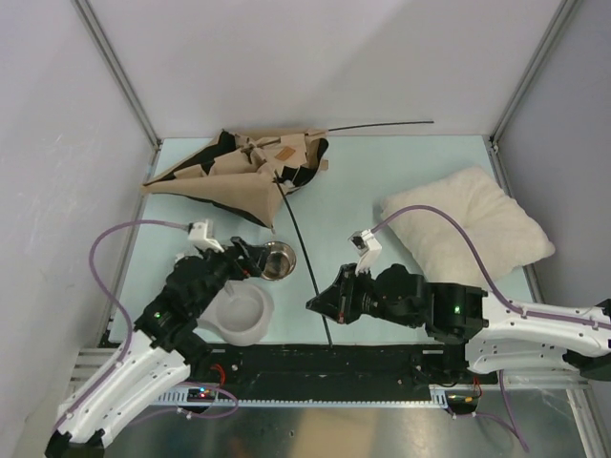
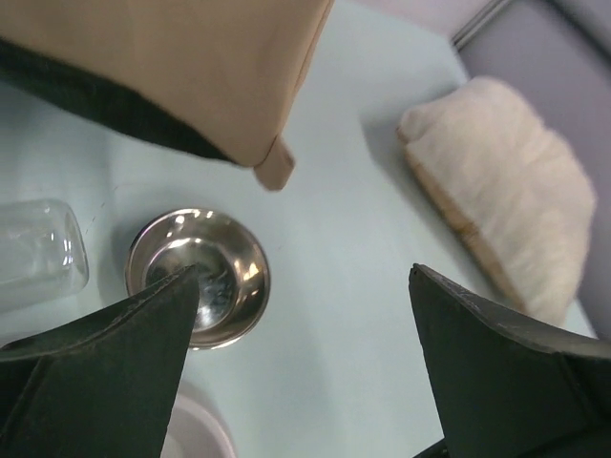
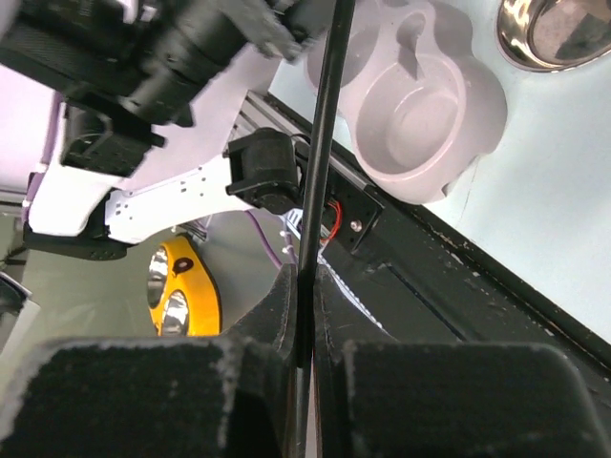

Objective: Set up the pet tent

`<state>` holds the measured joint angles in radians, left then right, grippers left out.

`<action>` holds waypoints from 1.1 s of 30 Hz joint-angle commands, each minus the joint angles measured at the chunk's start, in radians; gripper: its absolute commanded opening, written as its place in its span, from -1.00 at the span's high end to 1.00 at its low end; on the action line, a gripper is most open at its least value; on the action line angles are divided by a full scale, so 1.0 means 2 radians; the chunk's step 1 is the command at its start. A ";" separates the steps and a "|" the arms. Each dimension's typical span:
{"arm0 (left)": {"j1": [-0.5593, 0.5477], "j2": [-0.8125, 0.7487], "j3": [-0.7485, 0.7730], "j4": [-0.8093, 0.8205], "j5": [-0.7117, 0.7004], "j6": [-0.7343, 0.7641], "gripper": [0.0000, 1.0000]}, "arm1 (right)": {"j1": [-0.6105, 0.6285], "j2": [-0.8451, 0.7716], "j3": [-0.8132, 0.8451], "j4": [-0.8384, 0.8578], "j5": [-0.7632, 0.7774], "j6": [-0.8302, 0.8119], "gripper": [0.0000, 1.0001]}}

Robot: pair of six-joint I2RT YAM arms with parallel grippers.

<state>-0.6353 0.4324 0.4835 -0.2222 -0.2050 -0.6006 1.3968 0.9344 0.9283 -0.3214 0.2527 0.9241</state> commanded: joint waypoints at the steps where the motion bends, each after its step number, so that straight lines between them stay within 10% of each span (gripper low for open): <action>1: -0.001 0.057 -0.026 0.090 0.012 0.035 -0.85 | -0.019 -0.003 0.036 0.053 0.008 0.021 1.00; 14: -0.002 0.158 -0.062 0.272 -0.040 0.105 -0.81 | -0.030 0.015 0.037 0.079 -0.020 0.051 1.00; 33: -0.024 0.297 -0.048 0.355 -0.142 0.113 -0.10 | -0.032 0.022 0.037 0.091 -0.027 0.053 1.00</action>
<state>-0.6777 1.0344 0.3698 0.4255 -0.3950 -0.4004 1.3437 0.9855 0.9504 -0.2100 0.1612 1.0477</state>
